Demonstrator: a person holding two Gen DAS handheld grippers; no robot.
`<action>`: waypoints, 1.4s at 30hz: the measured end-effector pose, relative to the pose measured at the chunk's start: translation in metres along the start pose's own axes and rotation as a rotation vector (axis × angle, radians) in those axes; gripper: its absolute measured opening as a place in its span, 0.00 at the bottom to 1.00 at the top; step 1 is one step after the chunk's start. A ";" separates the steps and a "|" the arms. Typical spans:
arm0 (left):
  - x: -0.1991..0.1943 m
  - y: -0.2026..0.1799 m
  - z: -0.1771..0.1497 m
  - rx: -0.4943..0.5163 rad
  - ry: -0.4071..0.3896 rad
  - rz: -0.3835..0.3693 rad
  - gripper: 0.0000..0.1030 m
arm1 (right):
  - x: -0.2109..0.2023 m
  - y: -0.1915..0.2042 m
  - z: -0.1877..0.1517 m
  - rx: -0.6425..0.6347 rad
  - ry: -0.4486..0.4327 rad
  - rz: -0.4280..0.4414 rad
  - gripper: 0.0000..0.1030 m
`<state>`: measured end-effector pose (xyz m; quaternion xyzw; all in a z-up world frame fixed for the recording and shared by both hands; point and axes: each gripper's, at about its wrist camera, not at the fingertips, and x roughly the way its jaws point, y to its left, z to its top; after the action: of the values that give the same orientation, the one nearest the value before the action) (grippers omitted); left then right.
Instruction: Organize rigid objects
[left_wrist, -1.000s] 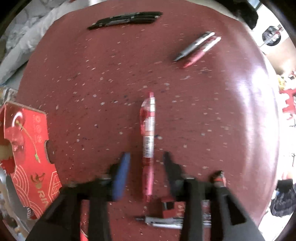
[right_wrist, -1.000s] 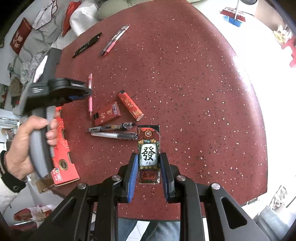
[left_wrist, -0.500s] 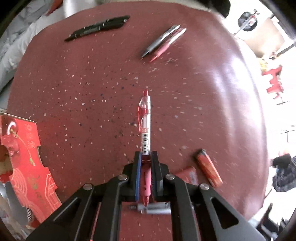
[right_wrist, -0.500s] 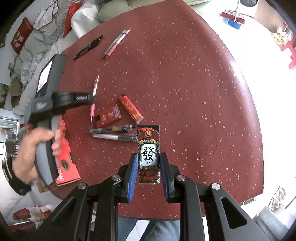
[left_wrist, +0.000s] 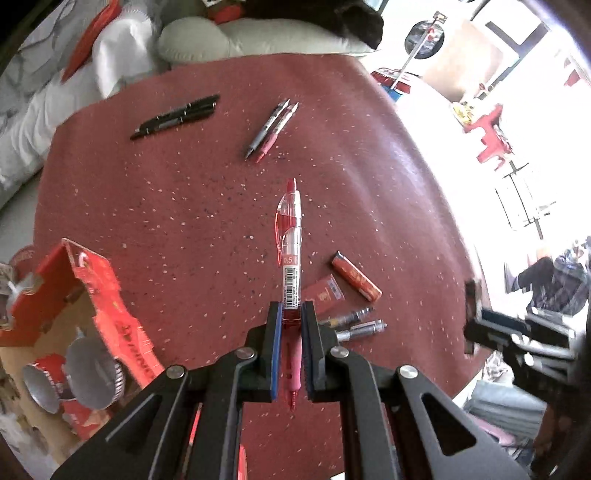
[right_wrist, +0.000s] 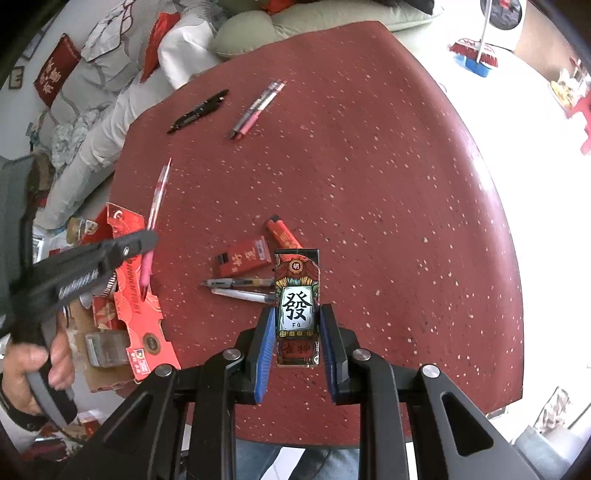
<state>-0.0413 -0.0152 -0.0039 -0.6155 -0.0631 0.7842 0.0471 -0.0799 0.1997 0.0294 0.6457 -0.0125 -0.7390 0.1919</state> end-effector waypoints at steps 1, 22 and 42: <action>-0.005 0.000 -0.003 0.006 -0.010 -0.001 0.10 | 0.000 0.004 0.001 -0.005 0.000 0.000 0.24; -0.073 0.073 -0.045 -0.085 -0.116 0.035 0.11 | -0.011 0.107 0.015 -0.201 -0.034 -0.017 0.24; -0.093 0.152 -0.085 -0.273 -0.155 0.074 0.11 | 0.010 0.197 0.011 -0.427 0.023 -0.002 0.24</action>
<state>0.0640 -0.1760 0.0413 -0.5557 -0.1497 0.8147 -0.0708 -0.0386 0.0119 0.0744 0.5989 0.1471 -0.7176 0.3237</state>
